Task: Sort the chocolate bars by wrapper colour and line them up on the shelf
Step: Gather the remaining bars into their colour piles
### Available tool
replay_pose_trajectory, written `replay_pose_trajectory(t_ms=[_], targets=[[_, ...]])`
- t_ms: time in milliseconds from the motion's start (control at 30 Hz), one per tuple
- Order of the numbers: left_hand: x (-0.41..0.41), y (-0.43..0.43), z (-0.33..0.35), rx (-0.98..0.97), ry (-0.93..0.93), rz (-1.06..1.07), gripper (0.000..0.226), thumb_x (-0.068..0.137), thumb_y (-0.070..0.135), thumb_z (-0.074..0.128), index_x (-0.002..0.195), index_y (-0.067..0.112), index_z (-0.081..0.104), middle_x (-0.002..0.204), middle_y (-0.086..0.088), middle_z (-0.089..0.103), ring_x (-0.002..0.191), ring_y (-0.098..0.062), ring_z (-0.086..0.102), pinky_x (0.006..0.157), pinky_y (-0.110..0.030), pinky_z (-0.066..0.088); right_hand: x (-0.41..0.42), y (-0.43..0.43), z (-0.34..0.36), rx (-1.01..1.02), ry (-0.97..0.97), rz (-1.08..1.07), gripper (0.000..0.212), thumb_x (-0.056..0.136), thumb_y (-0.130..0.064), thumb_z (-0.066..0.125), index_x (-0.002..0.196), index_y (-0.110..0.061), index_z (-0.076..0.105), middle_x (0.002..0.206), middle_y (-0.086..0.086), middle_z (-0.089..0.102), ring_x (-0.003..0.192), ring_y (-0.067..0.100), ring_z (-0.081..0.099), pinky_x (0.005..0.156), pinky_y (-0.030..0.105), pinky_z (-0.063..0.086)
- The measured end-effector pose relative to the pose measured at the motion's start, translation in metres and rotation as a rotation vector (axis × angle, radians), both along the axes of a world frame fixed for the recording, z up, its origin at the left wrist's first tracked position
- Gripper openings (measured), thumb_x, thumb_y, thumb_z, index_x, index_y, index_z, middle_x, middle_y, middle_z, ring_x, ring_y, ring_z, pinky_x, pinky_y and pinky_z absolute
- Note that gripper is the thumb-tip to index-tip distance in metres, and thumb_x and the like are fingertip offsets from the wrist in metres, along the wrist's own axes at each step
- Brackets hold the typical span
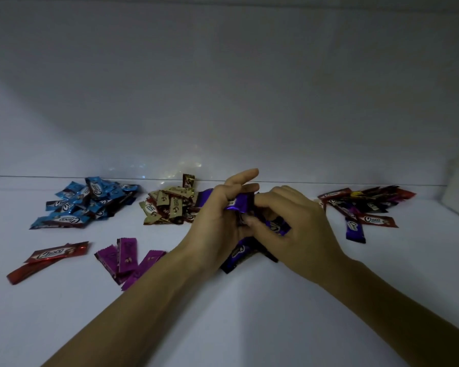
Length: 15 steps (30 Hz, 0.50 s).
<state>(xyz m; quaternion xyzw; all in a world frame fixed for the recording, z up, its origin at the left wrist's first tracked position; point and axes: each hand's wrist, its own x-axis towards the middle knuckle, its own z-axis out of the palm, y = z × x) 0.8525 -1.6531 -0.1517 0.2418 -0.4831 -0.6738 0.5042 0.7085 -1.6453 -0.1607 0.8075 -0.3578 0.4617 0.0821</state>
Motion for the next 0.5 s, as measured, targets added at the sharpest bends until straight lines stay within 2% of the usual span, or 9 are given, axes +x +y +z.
replay_pose_trajectory(t_ms=[67, 100, 167, 233, 300, 333, 400, 433, 500], targets=[[0.004, -0.003, -0.001, -0.018, -0.099, 0.069, 0.035, 0.082, 0.023, 0.049, 0.112, 0.028, 0.067, 0.127, 0.000, 0.058, 0.107, -0.013, 0.062, 0.083, -0.033, 0.054, -0.007, -0.003, -0.001, 0.164, -0.199, 0.046, 0.008, 0.087, -0.014, 0.064, 0.093, -0.014, 0.069, 0.079, -0.003, 0.067, 0.069, 0.006, 0.059, 0.064, 0.014, 0.048], [0.008, -0.007, -0.002, -0.045, -0.152, 0.144, 0.035, 0.084, 0.016, 0.047, 0.109, 0.028, 0.068, 0.122, 0.003, 0.061, 0.105, -0.010, 0.063, 0.081, -0.029, 0.053, -0.012, -0.005, -0.001, 0.241, -0.299, 0.042, 0.011, 0.087, -0.012, 0.065, 0.095, -0.018, 0.068, 0.081, -0.006, 0.068, 0.071, 0.006, 0.062, 0.065, 0.013, 0.050], [0.014, -0.013, -0.001, -0.132, -0.260, 0.353, 0.039, 0.087, 0.001, 0.042, 0.099, 0.027, 0.069, 0.106, 0.007, 0.066, 0.085, -0.002, 0.065, 0.076, -0.022, 0.051, -0.025, -0.011, -0.002, 0.294, -0.419, -0.035, 0.014, 0.086, -0.014, 0.066, 0.099, -0.020, 0.068, 0.082, -0.012, 0.066, 0.073, 0.002, 0.063, 0.066, 0.012, 0.051], [0.018, -0.015, -0.003, -0.233, -0.351, 0.466, 0.038, 0.091, -0.002, 0.039, 0.093, 0.024, 0.066, 0.086, 0.011, 0.068, 0.057, 0.000, 0.056, 0.063, -0.015, 0.047, -0.035, -0.016, -0.005, 0.258, -0.393, -0.149, 0.016, 0.085, -0.015, 0.067, 0.101, -0.015, 0.070, 0.079, -0.017, 0.063, 0.071, -0.002, 0.061, 0.064, 0.011, 0.050], [0.016, -0.012, -0.007, -0.339, -0.517, 0.483, 0.023, 0.095, 0.014, 0.045, 0.088, 0.024, 0.064, 0.066, 0.016, 0.062, 0.051, 0.002, 0.050, 0.055, -0.014, 0.041, -0.041, -0.019, -0.008, 0.225, -0.271, -0.234, 0.015, 0.084, -0.015, 0.070, 0.098, -0.014, 0.071, 0.076, -0.018, 0.061, 0.067, 0.002, 0.060, 0.063, 0.018, 0.052], [0.014, -0.011, -0.009, -0.418, -0.643, 0.504, 0.018, 0.094, 0.030, 0.049, 0.084, 0.023, 0.063, 0.062, 0.015, 0.060, 0.053, 0.000, 0.051, 0.056, -0.018, 0.040, -0.043, -0.020, -0.009, 0.215, -0.204, -0.259, 0.013, 0.083, -0.015, 0.071, 0.096, -0.014, 0.071, 0.076, -0.014, 0.062, 0.065, 0.004, 0.059, 0.063, 0.025, 0.054], [0.013, -0.010, -0.018, -0.587, -0.936, 0.588, 0.046, 0.076, 0.070, 0.051, 0.081, 0.024, 0.055, 0.059, 0.007, 0.057, 0.056, -0.002, 0.052, 0.052, -0.022, 0.036, -0.046, -0.022, -0.011, 0.229, -0.115, -0.275, 0.009, 0.083, -0.014, 0.071, 0.092, -0.014, 0.070, 0.079, -0.007, 0.066, 0.067, 0.009, 0.061, 0.063, 0.035, 0.056], [0.013, -0.010, -0.020, -0.649, -1.072, 0.632, 0.060, 0.066, 0.085, 0.045, 0.084, 0.028, 0.051, 0.059, 0.008, 0.054, 0.056, -0.002, 0.051, 0.049, -0.022, 0.033, -0.047, -0.023, -0.011, 0.256, -0.095, -0.263, 0.008, 0.083, -0.015, 0.071, 0.090, -0.014, 0.070, 0.080, -0.006, 0.067, 0.070, 0.010, 0.062, 0.065, 0.036, 0.056], [0.012, -0.011, -0.021, -0.755, -1.255, 0.688, 0.069, 0.064, 0.092, 0.031, 0.090, 0.031, 0.046, 0.072, 0.014, 0.049, 0.062, -0.003, 0.050, 0.050, -0.022, 0.032, -0.049, -0.023, -0.014, 0.303, -0.060, -0.225, 0.007, 0.082, -0.015, 0.071, 0.088, -0.015, 0.070, 0.081, -0.006, 0.067, 0.075, 0.009, 0.063, 0.070, 0.036, 0.056]])
